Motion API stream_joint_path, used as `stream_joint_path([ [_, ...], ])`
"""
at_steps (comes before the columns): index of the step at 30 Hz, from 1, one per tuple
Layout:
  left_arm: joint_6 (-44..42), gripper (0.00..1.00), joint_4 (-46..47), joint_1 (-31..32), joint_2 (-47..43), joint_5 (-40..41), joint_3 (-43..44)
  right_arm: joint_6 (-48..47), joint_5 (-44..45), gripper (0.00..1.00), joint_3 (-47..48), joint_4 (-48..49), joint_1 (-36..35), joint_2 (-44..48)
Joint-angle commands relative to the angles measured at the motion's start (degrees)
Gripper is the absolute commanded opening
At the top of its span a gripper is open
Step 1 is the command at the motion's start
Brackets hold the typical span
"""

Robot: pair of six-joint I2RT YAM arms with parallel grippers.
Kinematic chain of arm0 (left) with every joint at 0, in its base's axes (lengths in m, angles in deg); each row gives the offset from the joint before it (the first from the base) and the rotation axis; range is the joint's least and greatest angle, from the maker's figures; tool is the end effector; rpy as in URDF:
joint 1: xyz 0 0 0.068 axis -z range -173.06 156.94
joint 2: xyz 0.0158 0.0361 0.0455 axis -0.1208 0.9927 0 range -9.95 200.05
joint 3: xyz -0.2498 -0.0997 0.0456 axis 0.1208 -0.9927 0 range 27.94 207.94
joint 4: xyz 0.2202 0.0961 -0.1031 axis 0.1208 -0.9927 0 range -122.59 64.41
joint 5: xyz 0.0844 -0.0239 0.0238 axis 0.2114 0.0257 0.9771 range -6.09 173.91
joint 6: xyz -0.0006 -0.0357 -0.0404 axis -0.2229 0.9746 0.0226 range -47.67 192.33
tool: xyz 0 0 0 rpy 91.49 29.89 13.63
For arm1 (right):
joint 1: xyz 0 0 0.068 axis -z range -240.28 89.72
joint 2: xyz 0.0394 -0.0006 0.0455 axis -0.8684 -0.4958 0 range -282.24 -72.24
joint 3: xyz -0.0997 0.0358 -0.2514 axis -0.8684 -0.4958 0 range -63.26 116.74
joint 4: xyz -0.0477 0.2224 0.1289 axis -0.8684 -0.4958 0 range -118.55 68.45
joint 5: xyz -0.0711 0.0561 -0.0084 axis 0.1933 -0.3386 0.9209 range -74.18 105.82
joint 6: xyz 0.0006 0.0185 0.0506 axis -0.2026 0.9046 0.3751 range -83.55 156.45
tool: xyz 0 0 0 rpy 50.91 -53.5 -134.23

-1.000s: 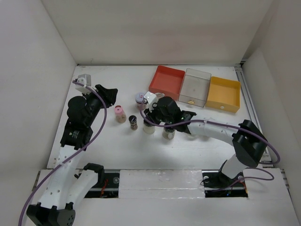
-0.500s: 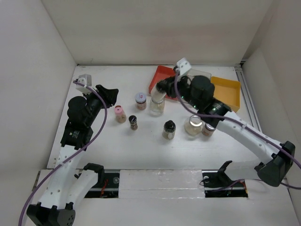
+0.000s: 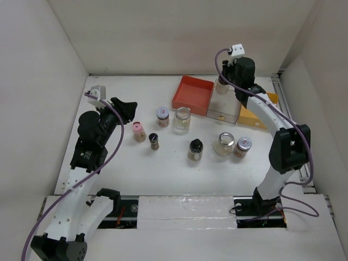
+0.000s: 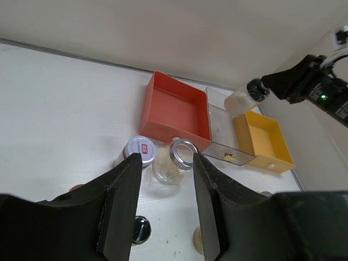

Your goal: Organize the condiment bottles

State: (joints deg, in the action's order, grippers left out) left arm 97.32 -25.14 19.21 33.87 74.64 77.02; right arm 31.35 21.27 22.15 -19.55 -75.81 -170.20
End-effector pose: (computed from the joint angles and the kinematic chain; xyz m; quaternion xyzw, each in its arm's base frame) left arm 0.1713 -0.0431 0.3893 -0.0145 0.6713 -0.2875 0.6830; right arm 0.4021 0.1083 0.3603 -0.1077 0.7612 0.0216 0.6391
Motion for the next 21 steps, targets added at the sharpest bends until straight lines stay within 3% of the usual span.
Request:
stream_joint_path([
  [1,0.4,0.38,2.8,-0.2,0.3,-0.9,-0.5,-0.2,-3.7,0.12,5.9,5.0,2.5,-1.3],
  [13,0.4,0.38,2.8,-0.2,1.9,-1.4,-0.5,0.4,-5.4,0.10,12.1,3.8,4.5,-14.6],
  [21,0.4,0.37,2.8,-0.2,2.4,-1.4,-0.5,0.4,-4.8,0.09,14.0,4.3,5.1,-18.4],
])
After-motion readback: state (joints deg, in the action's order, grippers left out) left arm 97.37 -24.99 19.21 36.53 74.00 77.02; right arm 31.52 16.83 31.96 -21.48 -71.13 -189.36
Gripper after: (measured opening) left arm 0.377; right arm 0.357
